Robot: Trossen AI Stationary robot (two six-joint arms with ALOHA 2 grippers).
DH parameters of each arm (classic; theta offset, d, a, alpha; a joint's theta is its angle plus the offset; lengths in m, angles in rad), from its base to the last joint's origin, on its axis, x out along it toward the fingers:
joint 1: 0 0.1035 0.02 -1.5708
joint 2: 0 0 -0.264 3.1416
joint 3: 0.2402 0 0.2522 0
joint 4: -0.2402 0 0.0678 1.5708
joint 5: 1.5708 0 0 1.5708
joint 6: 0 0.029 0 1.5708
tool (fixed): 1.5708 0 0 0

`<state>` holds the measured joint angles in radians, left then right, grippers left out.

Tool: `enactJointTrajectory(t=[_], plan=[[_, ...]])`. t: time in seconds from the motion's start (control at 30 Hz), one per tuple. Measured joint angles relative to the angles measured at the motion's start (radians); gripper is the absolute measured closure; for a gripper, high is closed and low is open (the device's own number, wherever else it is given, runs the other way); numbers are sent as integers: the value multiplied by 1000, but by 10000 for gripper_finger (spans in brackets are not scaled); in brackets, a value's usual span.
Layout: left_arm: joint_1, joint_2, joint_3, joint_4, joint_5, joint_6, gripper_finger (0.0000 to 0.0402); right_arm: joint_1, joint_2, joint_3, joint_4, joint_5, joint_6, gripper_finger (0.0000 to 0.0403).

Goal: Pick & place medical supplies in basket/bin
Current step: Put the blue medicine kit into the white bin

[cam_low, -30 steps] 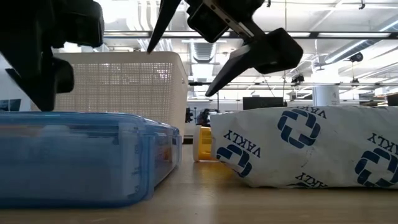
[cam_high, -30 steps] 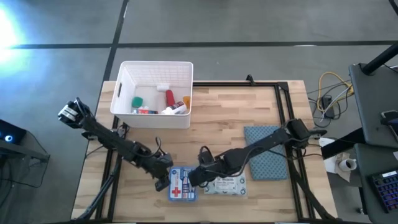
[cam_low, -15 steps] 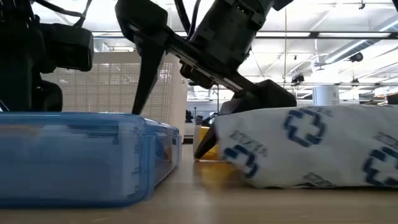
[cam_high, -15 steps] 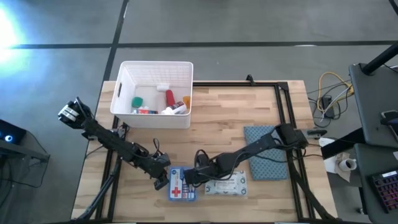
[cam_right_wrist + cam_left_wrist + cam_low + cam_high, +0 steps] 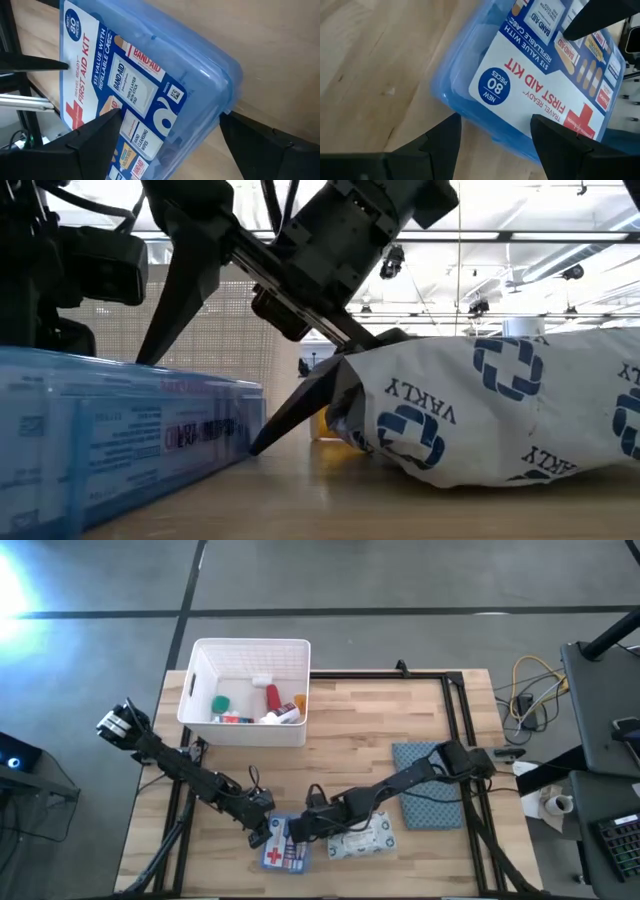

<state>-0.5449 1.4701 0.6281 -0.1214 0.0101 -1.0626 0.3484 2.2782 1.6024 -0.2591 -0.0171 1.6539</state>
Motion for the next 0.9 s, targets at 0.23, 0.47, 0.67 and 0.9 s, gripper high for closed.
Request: enactJointTrajectory(t=[0.23, 0.47, 0.67, 0.9], plan=[[0, 52, -1, 3, 10, -6, 185, -14, -6, -1, 4, 5, -83, 76], [-1, 43, -3, -12, 26, -10, 185, -41, -71, -13, -1, 74, -211, 76], [-3, 44, -6, -5, 45, -7, 185, -70, -120, 8, -2, 128, -266, 76], [-2, 45, -13, 7, 25, -5, 186, -67, -121, 49, 29, 90, -304, 76]])
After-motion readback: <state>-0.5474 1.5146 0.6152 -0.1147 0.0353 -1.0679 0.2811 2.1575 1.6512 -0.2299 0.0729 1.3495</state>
